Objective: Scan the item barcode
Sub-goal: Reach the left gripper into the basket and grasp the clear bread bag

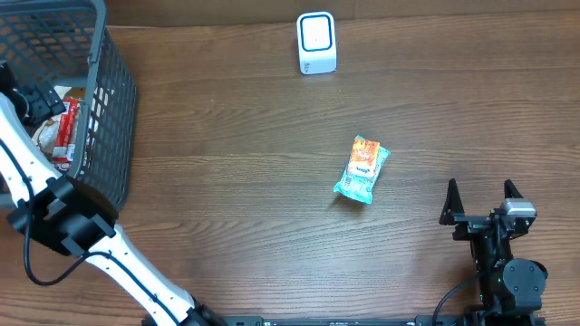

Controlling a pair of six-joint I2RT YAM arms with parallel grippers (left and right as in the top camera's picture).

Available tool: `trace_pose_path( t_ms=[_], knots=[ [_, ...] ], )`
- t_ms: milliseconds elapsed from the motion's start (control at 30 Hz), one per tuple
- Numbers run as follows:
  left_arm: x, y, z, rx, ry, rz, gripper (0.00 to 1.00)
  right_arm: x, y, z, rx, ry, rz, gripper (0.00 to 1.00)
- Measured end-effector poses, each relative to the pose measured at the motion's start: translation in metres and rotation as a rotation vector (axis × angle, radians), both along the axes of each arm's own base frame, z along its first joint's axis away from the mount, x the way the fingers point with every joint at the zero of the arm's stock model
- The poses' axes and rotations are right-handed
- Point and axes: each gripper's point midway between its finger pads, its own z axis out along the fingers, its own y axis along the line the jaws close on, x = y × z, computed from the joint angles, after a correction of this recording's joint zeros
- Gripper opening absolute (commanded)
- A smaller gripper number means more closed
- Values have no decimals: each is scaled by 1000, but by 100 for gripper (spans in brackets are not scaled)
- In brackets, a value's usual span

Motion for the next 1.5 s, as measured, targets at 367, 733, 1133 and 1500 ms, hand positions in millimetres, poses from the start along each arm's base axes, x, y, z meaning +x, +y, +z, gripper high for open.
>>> trace_pose_path(
  t_ms=[367, 733, 1133, 1500],
  knots=[
    [8, 1, -76, -66, 107, -116, 100, 0, 0, 0, 1, 0, 0, 100],
    [16, -3, -97, -86, 114, -224, 100, 0, 0, 0, 0, 0, 0, 100],
    [11, -6, -122, -111, 147, -240, 100, 0, 0, 0, 0, 0, 0, 100],
    [8, -12, -130, -126, 144, -244, 67, 0, 0, 0, 0, 0, 0, 100]
  ],
)
